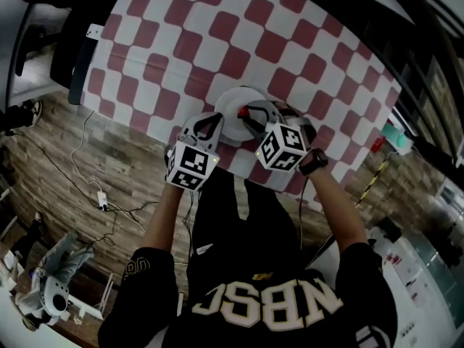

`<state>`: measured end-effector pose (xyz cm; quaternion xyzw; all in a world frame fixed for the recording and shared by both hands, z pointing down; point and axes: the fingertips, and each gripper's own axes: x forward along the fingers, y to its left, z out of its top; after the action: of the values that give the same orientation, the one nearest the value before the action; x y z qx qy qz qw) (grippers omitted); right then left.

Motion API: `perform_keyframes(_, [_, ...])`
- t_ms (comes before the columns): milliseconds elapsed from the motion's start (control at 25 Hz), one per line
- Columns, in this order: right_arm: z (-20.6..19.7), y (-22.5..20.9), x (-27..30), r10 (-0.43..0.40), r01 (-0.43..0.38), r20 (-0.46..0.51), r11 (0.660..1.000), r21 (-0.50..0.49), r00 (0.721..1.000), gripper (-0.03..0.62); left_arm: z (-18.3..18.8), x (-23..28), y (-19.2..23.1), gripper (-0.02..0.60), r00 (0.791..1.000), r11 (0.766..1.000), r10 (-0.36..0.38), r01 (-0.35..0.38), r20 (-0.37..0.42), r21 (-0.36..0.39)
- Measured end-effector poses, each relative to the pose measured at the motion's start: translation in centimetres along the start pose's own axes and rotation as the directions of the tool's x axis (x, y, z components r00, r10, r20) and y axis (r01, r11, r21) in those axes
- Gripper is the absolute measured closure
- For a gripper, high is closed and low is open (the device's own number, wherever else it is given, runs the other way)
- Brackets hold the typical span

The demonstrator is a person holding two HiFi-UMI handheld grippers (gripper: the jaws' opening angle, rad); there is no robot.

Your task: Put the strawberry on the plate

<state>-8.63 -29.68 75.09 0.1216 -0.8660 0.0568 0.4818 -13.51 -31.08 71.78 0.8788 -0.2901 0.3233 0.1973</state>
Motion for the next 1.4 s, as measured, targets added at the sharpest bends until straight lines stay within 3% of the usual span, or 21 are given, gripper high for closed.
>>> perform_keyframes(320, [-0.7, 0.5, 1.6, 0.006, -0.007, -0.083, 1.000, -0.004, 0.997, 0.445, 0.2, 0.1, 0.9, 0.569, 1.000, 1.000, -0.006, 0.006, 0.001, -0.017])
perform_keyframes(520, [-0.5, 0.3, 1.0, 0.006, -0.004, -0.067, 0.999, 0.032, 0.998, 0.444, 0.6, -0.3, 0.7, 0.569, 1.000, 1.000, 0.000, 0.000, 0.008, -0.009])
perform_keyframes(720, [0.2, -0.3, -2.0, -0.056, 0.057, -0.022, 0.997, 0.046, 0.998, 0.444, 3.1, -1.7, -0.5, 0.569, 0.998, 0.999, 0.031, -0.031, 0.054, 0.009])
perform_keyframes(960, [2.0, -0.4, -8.4, -0.157, 0.111, 0.140, 0.950, 0.291, 0.978, 0.445, 5.1, -4.6, -4.0, 0.569, 0.996, 0.999, 0.031, -0.030, 0.081, -0.014])
perform_keyframes(1080, [3.7, -0.6, -12.4, -0.241, 0.152, 0.223, 0.923, 0.353, 0.945, 0.453, 7.7, -6.3, -5.0, 0.569, 0.986, 0.997, 0.070, -0.063, 0.151, -0.052])
perform_keyframes(1240, [6.8, -1.0, -17.3, -0.371, 0.237, 0.316, 0.889, 0.391, 0.873, 0.497, 11.9, -9.1, -5.4, 0.569, 0.951, 0.989, 0.136, -0.115, 0.278, -0.090])
perform_keyframes(1320, [8.3, -0.9, -20.4, -0.444, 0.273, 0.360, 0.857, 0.436, 0.821, 0.516, 13.8, -10.7, -6.2, 0.569, 0.930, 0.986, 0.162, -0.141, 0.331, -0.088])
perform_keyframes(1400, [9.5, -1.2, -24.1, -0.519, 0.293, 0.413, 0.818, 0.495, 0.748, 0.536, 16.0, -12.4, -7.3, 0.569, 0.903, 0.983, 0.186, -0.168, 0.388, -0.080])
